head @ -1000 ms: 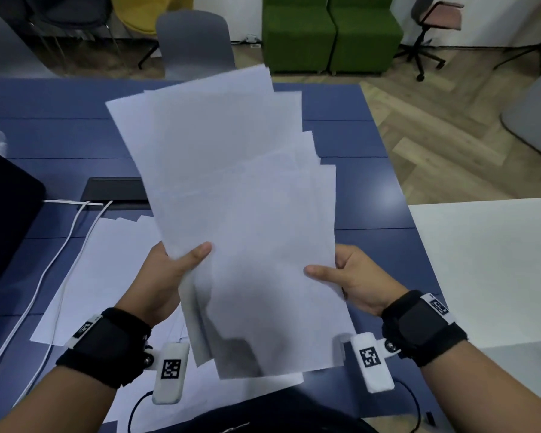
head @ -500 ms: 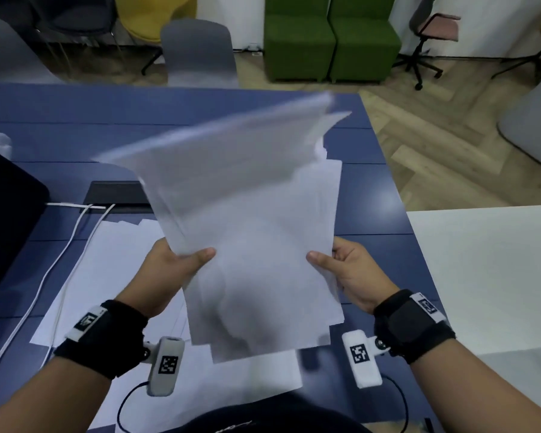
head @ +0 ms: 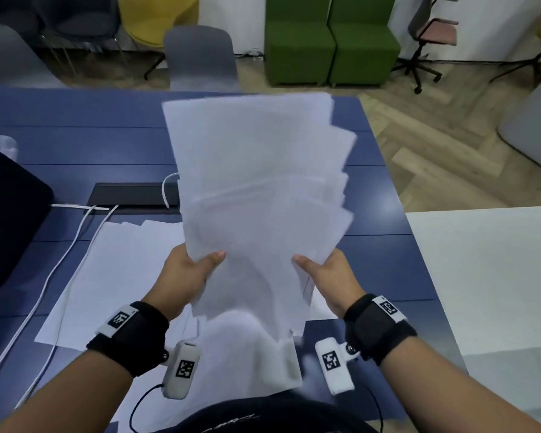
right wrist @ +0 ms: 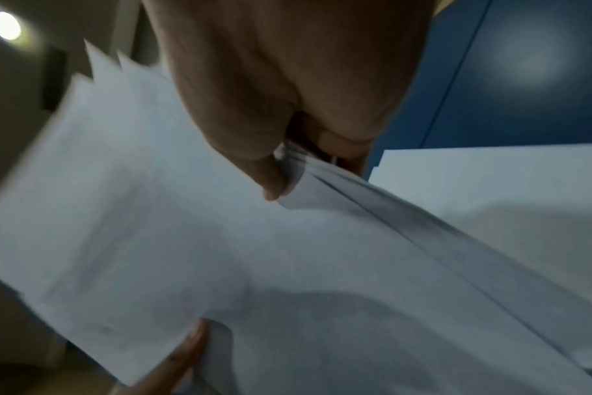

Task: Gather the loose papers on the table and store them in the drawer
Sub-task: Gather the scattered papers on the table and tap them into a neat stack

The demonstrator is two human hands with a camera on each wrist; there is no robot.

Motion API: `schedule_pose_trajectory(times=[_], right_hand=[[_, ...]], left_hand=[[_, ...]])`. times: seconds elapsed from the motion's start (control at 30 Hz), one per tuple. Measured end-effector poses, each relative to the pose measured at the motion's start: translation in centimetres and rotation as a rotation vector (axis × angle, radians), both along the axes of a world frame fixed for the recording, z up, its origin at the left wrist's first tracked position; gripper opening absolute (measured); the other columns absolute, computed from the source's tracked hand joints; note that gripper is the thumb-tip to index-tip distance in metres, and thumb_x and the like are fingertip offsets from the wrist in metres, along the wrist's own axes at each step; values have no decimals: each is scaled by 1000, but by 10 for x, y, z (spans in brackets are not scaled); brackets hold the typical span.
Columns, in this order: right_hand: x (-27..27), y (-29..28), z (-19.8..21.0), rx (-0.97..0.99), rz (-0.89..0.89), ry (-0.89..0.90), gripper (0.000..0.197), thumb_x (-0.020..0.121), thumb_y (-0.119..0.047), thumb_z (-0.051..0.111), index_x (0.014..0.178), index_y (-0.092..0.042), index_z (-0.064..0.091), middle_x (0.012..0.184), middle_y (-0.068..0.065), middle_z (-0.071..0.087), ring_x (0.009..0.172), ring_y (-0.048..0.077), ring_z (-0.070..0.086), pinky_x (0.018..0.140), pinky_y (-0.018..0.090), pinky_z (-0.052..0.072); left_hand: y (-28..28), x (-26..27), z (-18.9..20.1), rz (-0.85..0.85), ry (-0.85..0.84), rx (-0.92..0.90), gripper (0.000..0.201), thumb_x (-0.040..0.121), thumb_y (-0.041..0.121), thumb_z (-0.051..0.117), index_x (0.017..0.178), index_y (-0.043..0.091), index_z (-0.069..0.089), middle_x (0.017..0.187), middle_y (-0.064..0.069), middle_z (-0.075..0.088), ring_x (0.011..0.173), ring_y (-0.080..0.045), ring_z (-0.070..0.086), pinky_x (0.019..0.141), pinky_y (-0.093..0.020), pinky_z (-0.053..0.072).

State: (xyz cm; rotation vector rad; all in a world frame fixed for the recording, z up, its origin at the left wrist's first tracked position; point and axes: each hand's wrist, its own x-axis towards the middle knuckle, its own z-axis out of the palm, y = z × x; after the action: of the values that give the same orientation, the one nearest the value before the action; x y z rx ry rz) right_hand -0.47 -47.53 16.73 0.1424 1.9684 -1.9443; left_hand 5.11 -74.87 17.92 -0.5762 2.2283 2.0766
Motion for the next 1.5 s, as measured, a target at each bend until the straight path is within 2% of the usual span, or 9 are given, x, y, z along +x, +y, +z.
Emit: schedule_pose_trajectory(times=[0.17, 0.27, 0.63, 0.77, 0.97, 1.07, 1.17, 1.37, 1.5], right_hand=[[-3, -2, -7, 235, -110, 273, 6, 102, -20, 67, 104, -18, 72, 99, 16, 77, 90, 26, 70, 87, 36, 56], [-1, -2, -28, 321, -84, 231, 2, 96, -24, 76, 97, -23, 76, 77, -12, 77, 66, 4, 66, 71, 30, 54], [-10, 3, -35, 218, -179, 107, 16, 94, -23, 77, 92, -8, 73, 87, 27, 73, 70, 30, 60, 73, 39, 53], [0, 6, -29, 106, -215, 141, 7, 94, -15, 78, 94, -21, 76, 96, 11, 80, 86, 16, 70, 84, 33, 57], [6, 16, -44, 205, -132, 75, 19, 91, -13, 81, 110, -13, 79, 105, -4, 83, 100, 13, 78, 98, 43, 61], [0, 16, -39, 198, -154, 90, 14, 93, -13, 78, 106, -17, 80, 103, -5, 83, 100, 15, 78, 96, 41, 61], [-7, 16, -29, 167, -158, 135, 15, 93, -10, 77, 101, -23, 79, 100, -9, 83, 98, 13, 79, 89, 32, 61], [-5, 19, -32, 153, -115, 102, 29, 88, -10, 83, 115, -18, 77, 107, -4, 83, 103, 16, 78, 96, 38, 60], [-7, 17, -34, 144, -177, 41, 17, 87, -9, 84, 101, -17, 79, 102, -1, 83, 100, 22, 78, 99, 48, 60]], left_hand=[[13, 5, -7, 71, 110, 47, 25, 100, 13, 73, 125, 17, 74, 117, 7, 82, 109, -10, 76, 88, -22, 61], [14, 2, -18, 57, 88, 18, 33, 98, 15, 76, 130, 18, 71, 121, 6, 80, 114, -11, 75, 92, -23, 60], [8, -13, -12, 166, 101, -101, 17, 94, 17, 82, 111, 18, 79, 106, 9, 83, 99, -1, 76, 87, -22, 57], [9, -10, -6, 144, 118, -135, 12, 93, 16, 82, 105, 17, 80, 100, 16, 83, 98, 3, 76, 86, -14, 55], [7, -6, -9, 142, 48, -33, 27, 92, 7, 82, 112, -7, 73, 65, 6, 71, 67, 3, 72, 91, -50, 59], [4, -8, -8, 113, 58, -34, 9, 92, 4, 80, 95, 0, 73, 69, 15, 77, 71, -8, 72, 81, -22, 62], [10, -8, 9, 104, 113, -50, 37, 94, 0, 76, 85, -30, 56, 40, 21, 53, 40, 5, 50, 48, -4, 41], [-6, -7, -4, 92, 86, -74, 19, 90, 10, 84, 107, 19, 81, 103, 2, 84, 98, -13, 79, 93, -35, 59], [-2, -8, -4, 94, 97, -95, 23, 91, 8, 83, 105, 26, 80, 105, 4, 83, 97, -8, 77, 95, -35, 59]])
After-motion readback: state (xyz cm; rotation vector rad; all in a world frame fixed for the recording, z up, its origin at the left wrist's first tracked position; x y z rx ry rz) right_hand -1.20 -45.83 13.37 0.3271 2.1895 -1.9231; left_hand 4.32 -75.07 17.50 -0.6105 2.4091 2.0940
